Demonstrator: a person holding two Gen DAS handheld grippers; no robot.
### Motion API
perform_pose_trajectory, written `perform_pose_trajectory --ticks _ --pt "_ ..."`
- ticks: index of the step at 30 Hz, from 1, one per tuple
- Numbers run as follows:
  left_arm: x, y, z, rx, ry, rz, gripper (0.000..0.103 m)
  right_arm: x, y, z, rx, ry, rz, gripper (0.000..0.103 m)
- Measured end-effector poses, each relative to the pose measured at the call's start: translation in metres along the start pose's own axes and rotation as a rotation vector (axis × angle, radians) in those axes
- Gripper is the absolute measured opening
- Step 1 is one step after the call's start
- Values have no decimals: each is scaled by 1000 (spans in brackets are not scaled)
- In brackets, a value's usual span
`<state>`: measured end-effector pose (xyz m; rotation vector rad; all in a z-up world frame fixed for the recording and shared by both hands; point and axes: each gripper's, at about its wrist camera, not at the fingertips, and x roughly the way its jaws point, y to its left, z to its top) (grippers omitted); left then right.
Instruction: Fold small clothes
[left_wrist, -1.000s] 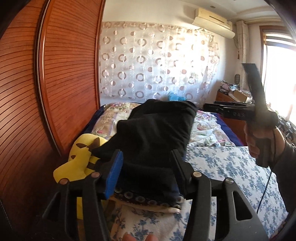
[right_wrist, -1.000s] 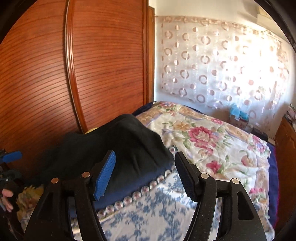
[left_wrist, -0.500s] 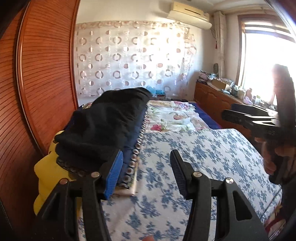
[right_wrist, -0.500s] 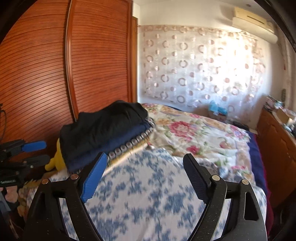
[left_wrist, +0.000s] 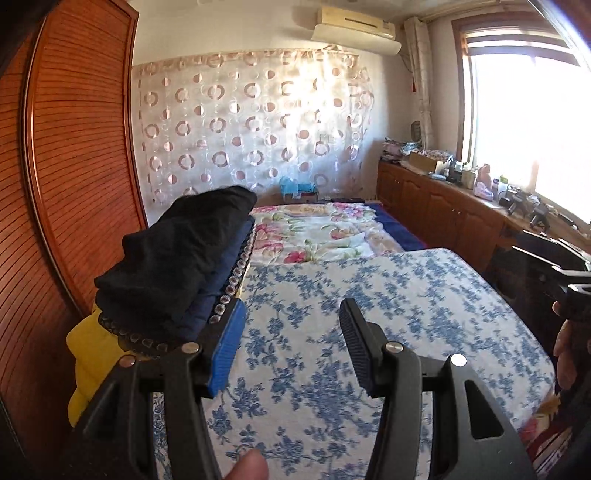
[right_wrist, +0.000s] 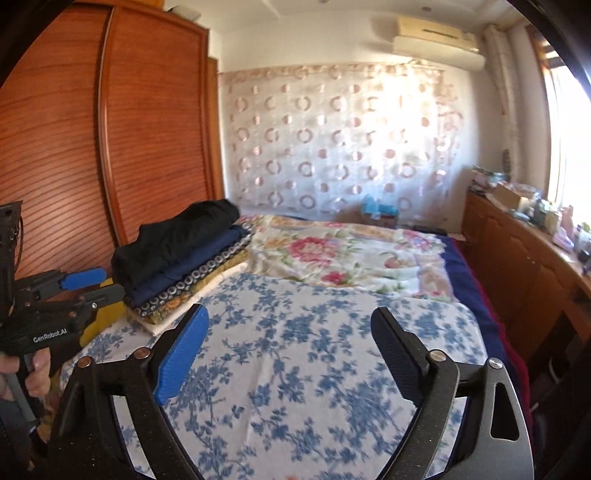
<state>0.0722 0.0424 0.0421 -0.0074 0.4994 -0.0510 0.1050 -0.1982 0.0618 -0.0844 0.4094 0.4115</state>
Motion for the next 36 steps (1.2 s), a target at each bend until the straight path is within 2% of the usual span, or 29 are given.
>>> perform_pose_trajectory --ticks 4,12,36 --pt "-17 -9 9 10 -24 14 53 -24 -12 -1 32 -28 -44 98" --pt "-40 -16 17 6 -70 14 53 -54 -29 3 71 -85 -109 98" --pt "-42 -12 13 -18 -72 28 53 -62 -31 1 73 -88 -136 98"
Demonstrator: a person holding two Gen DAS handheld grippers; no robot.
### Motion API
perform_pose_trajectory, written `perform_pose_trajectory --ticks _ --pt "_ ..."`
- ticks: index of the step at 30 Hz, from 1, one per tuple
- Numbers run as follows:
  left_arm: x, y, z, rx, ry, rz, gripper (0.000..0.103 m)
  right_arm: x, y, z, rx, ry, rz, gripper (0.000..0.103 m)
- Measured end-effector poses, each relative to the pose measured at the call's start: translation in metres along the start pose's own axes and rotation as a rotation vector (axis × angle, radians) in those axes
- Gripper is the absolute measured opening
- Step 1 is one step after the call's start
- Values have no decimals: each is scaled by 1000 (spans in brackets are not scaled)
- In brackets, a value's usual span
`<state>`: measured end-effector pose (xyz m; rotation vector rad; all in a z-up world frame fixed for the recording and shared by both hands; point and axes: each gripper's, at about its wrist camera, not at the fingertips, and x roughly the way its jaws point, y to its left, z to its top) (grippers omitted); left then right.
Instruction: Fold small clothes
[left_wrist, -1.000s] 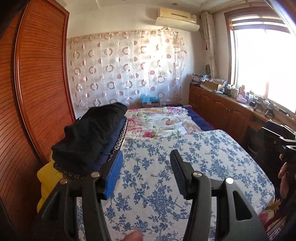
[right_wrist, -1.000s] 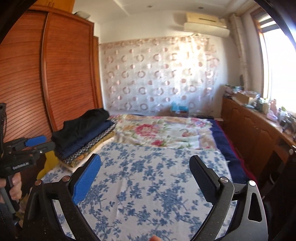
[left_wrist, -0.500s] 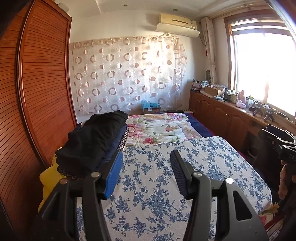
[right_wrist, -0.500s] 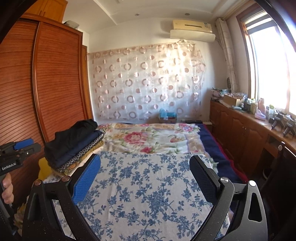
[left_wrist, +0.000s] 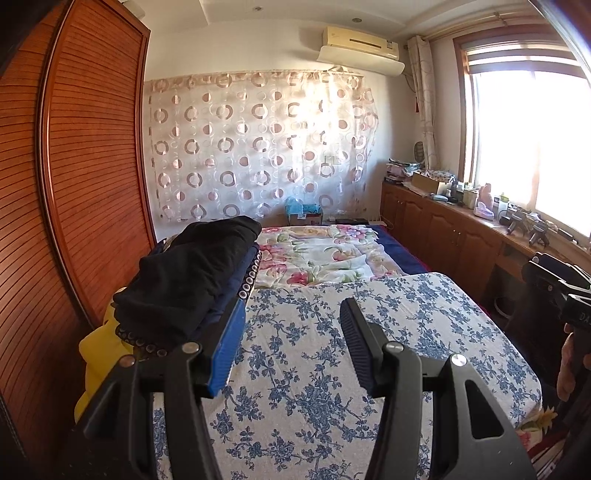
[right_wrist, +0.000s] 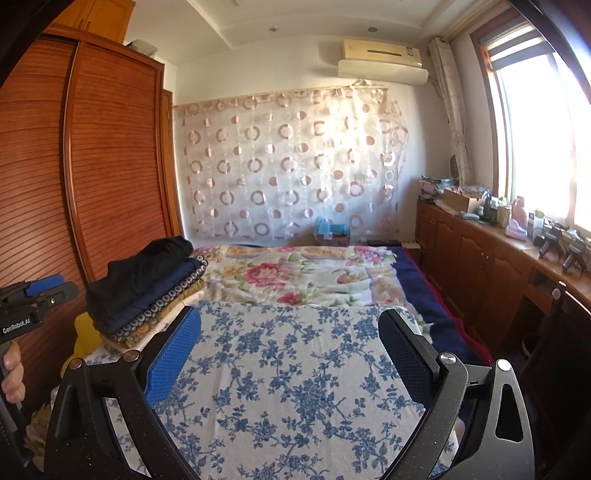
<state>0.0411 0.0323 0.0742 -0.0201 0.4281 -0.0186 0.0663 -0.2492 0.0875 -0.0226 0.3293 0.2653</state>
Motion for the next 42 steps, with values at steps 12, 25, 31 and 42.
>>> perform_pose_trajectory --ticks 12,25,31,42 --pt "0 1 0 2 0 -1 53 -1 2 0 -4 -3 -5 98" --pt "0 1 1 0 1 -2 53 -1 2 -1 -4 -2 -5 98" --pt "-1 1 2 0 0 -1 53 -1 2 0 -3 -2 -6 98" --pt "-1 1 2 0 1 -1 53 -2 1 -1 -3 -4 -8 98"
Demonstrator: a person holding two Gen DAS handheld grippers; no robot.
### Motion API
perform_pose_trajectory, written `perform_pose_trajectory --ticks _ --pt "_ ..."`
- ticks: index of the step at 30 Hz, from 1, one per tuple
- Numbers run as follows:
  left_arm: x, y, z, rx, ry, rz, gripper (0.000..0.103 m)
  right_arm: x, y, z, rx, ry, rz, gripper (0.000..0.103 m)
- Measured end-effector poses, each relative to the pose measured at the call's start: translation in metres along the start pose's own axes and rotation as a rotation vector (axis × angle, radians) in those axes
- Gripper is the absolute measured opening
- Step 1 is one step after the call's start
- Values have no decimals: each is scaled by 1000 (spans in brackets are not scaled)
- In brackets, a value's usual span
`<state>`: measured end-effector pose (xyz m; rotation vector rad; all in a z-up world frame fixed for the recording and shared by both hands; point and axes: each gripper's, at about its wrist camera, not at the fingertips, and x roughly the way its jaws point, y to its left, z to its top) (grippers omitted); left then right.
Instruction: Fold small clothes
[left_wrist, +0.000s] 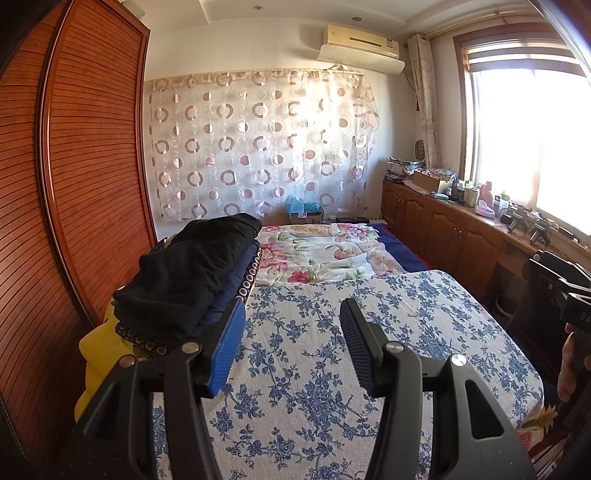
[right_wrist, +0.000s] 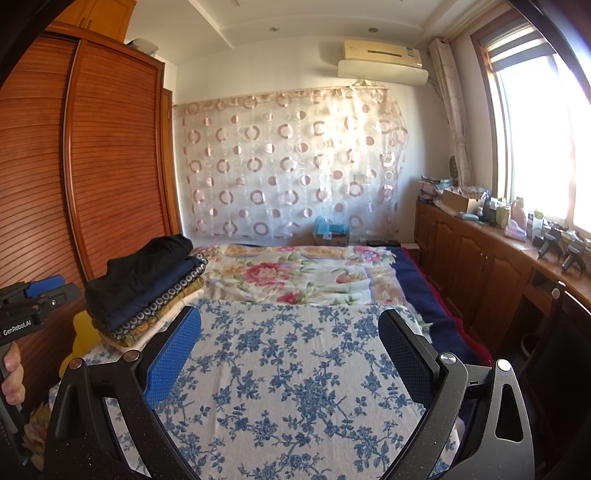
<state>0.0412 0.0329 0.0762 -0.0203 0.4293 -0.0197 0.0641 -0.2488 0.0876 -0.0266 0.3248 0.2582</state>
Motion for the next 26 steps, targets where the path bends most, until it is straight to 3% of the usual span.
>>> perform_pose_trajectory --ticks 26 --pt "1 2 -3 0 -2 -2 53 -1 -3 -3 3 1 -8 98"
